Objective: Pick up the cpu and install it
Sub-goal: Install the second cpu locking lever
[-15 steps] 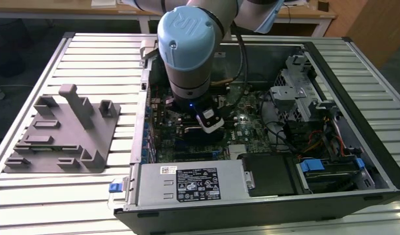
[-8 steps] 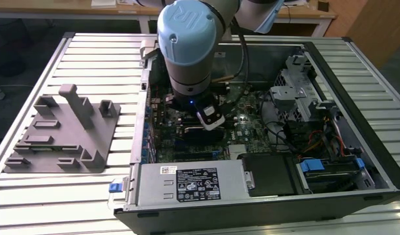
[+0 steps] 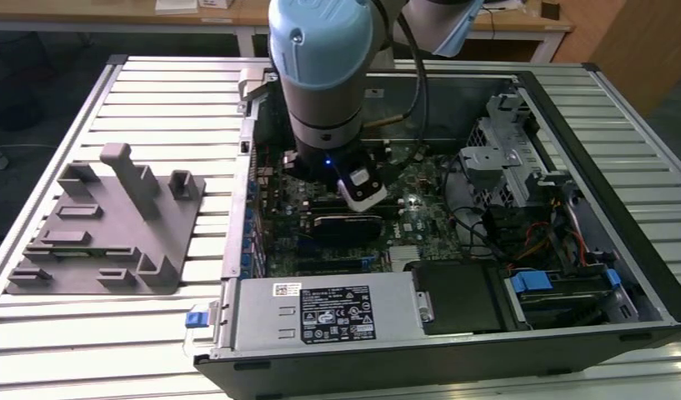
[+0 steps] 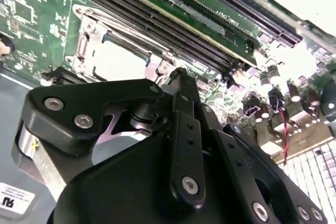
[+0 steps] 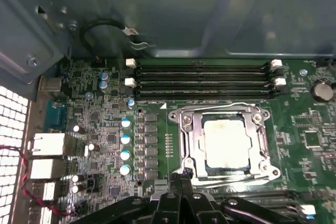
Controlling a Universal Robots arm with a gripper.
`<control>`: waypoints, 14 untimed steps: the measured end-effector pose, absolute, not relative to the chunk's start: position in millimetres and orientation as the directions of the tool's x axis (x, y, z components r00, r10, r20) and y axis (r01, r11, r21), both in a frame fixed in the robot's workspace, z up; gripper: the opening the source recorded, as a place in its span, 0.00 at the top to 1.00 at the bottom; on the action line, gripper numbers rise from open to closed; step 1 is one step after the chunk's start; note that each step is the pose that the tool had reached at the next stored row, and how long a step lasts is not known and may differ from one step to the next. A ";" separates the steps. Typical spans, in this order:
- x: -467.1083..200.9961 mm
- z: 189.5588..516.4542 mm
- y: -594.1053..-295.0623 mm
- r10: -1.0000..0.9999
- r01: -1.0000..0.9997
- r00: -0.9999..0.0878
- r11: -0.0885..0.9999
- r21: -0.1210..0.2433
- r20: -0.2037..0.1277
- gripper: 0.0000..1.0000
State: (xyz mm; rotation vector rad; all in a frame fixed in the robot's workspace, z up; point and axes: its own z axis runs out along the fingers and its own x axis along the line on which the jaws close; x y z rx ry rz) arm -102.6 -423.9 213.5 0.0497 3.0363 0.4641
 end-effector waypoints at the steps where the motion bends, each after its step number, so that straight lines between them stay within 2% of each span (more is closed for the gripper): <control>1: -102.2 215.2 -423.8 0.043 0.022 -0.997 0.956 0.291 -0.064 0.89; 6: -96.0 217.6 -422.6 0.050 0.032 -0.997 0.967 0.252 -0.066 0.89; 14: -83.1 217.6 -413.4 0.050 0.033 -0.997 0.972 0.232 -0.067 0.89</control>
